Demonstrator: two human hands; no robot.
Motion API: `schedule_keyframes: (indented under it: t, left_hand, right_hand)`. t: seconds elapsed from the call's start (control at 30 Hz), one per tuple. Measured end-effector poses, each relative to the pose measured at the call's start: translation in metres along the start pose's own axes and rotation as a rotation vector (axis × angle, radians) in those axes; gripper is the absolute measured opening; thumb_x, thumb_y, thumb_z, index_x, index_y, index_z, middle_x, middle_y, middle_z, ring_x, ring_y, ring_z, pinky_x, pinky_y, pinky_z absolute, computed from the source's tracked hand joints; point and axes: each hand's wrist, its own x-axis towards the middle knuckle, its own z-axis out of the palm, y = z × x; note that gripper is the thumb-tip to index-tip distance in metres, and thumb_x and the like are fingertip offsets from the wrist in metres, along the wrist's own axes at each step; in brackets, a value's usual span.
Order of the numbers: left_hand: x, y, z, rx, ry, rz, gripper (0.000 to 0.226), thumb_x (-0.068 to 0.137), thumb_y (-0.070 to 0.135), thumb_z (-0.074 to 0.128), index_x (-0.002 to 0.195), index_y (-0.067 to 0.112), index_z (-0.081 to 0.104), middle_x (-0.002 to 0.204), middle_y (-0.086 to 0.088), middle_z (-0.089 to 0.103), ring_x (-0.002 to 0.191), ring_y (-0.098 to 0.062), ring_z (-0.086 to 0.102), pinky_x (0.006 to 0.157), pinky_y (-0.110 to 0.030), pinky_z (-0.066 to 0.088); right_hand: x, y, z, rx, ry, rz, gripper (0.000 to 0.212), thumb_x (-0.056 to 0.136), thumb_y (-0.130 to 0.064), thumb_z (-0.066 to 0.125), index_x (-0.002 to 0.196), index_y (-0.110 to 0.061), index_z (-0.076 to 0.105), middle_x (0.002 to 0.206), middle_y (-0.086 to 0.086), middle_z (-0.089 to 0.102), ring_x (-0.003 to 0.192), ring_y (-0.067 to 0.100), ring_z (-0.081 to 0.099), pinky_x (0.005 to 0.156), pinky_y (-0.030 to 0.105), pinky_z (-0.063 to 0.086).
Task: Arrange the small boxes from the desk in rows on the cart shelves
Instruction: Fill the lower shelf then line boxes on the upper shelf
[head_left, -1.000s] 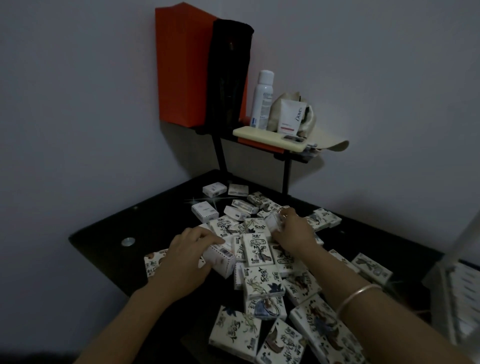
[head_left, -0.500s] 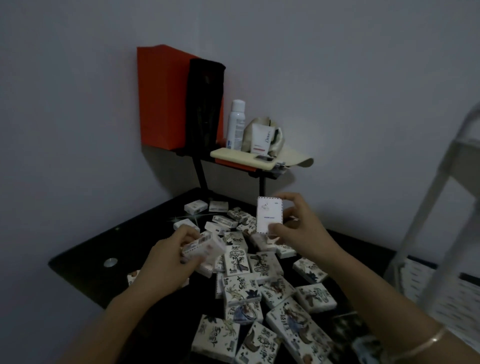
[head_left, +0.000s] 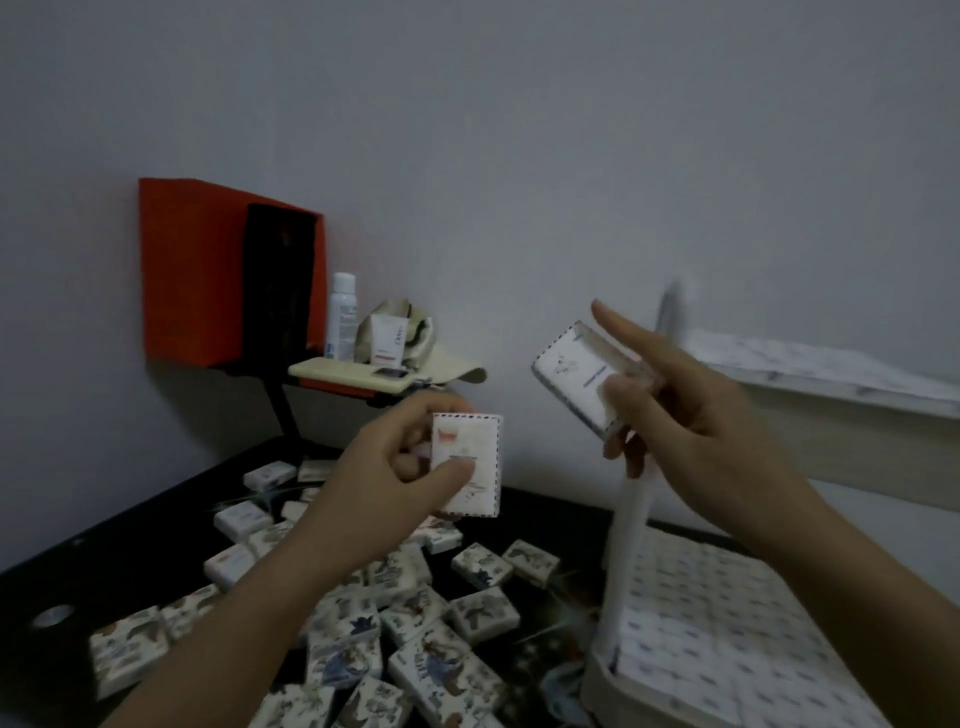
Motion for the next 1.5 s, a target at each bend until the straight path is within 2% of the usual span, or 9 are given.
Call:
schedule_keyframes:
  t: [0.2,0.37,0.47,0.6,0.7,0.8,1.0,1.33,1.5]
  left_hand:
    - [0.033,0.059,0.072,-0.100,-0.068,0.191,0.020,0.090,-0.001,0.060,0.103,0.014,0.065,0.088,0.004,0.071,0.071,-0.006,0.068,0.055,-0.019,0.051]
    - [0.071,0.110,0.137,-0.123,-0.113,0.352,0.017,0.089,0.009,0.066,0.104,0.017,0.064,0.095,0.003,0.071,0.083,-0.006,0.070,0.063,-0.019,0.056]
    - [0.094,0.134,0.177,-0.077,-0.154,0.409,0.022,0.086,0.017,0.070,0.106,0.021,0.063,0.097,0.005,0.071,0.090,-0.007,0.068,0.071,-0.025,0.058]
    - [0.118,0.147,0.227,-0.050,-0.201,0.406,0.025,0.085,0.021,0.072,0.104,0.023,0.057,0.088,0.007,0.072,0.076,0.000,0.063,0.070,-0.016,0.049]
    - [0.129,0.150,0.259,-0.004,-0.262,0.409,0.027,0.083,0.022,0.073,0.102,0.024,0.054,0.091,0.006,0.071,0.075,-0.001,0.062,0.067,-0.015,0.047]
    - [0.134,0.151,0.279,0.063,-0.305,0.438,0.028,0.081,0.023,0.075,0.101,0.025,0.055,0.098,0.007,0.067,0.073,-0.003,0.062,0.067,-0.019,0.049]
    - [0.129,0.147,0.287,0.138,-0.417,0.498,0.028,0.079,0.026,0.077,0.101,0.027,0.059,0.097,0.010,0.069,0.075,-0.004,0.067,0.071,-0.023,0.056]
    - [0.124,0.143,0.284,0.320,-0.584,0.582,0.010,0.083,0.024,0.067,0.090,0.027,0.075,0.086,0.011,0.072,0.083,-0.001,0.066,0.084,-0.034,0.054]
    - [0.118,0.138,0.278,0.376,-0.386,0.692,0.024,0.078,0.036,0.052,0.083,0.040,0.075,0.094,0.015,0.057,0.094,-0.004,0.052,0.087,-0.031,0.044]
  right_hand:
    - [-0.021,-0.019,-0.090,-0.048,0.151,-0.010,0.016,0.096,-0.010,0.051,0.100,-0.023,0.060,0.081,0.005,0.067,0.069,0.025,0.071,0.066,0.040,0.061]
    - [-0.035,-0.014,-0.158,-0.237,0.210,0.076,0.060,0.088,0.014,0.052,0.126,-0.032,0.048,0.117,-0.008,0.058,0.092,0.012,0.070,0.079,0.025,0.058]
    - [-0.041,-0.004,-0.195,-0.456,0.343,0.113,0.041,0.090,-0.010,0.064,0.122,-0.031,0.052,0.100,-0.009,0.065,0.077,0.005,0.070,0.069,0.025,0.057]
    - [-0.046,0.009,-0.240,-0.564,0.461,0.246,0.012,0.088,-0.040,0.064,0.088,-0.028,0.064,0.059,-0.006,0.064,0.050,0.008,0.056,0.051,0.022,0.046]
    - [-0.049,0.017,-0.263,-0.641,0.430,0.404,0.039,0.079,-0.060,0.062,0.079,-0.022,0.069,0.065,0.002,0.063,0.059,0.023,0.056,0.063,0.045,0.050]
    - [-0.050,0.024,-0.274,-0.546,0.392,0.485,0.037,0.080,-0.055,0.066,0.087,-0.020,0.073,0.079,0.006,0.072,0.075,0.025,0.068,0.079,0.051,0.057]
    - [-0.050,0.034,-0.276,-0.421,0.392,0.437,0.024,0.081,-0.035,0.072,0.099,-0.024,0.060,0.081,0.005,0.075,0.069,0.016,0.072,0.069,0.031,0.061]
    - [-0.048,0.038,-0.276,-0.483,0.419,0.371,0.010,0.085,-0.037,0.070,0.091,-0.029,0.071,0.087,-0.002,0.071,0.077,0.015,0.071,0.077,0.044,0.059]
    - [-0.042,0.025,-0.268,-0.580,0.226,0.360,0.014,0.087,-0.038,0.066,0.099,-0.031,0.069,0.086,-0.012,0.070,0.074,-0.007,0.062,0.057,0.007,0.043]
